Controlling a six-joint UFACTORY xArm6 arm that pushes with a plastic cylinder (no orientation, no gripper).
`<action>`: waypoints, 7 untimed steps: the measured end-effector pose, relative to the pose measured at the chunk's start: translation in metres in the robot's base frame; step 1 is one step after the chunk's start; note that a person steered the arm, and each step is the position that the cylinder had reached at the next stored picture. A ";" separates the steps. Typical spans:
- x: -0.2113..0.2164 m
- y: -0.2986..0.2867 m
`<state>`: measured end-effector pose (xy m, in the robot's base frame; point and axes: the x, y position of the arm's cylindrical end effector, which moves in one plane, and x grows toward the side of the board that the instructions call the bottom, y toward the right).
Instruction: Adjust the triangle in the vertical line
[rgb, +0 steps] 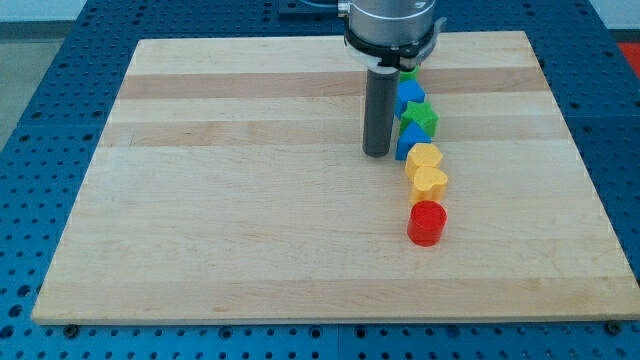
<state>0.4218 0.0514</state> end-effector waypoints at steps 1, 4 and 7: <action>0.002 0.000; 0.002 0.021; 0.002 -0.051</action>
<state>0.4237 0.0008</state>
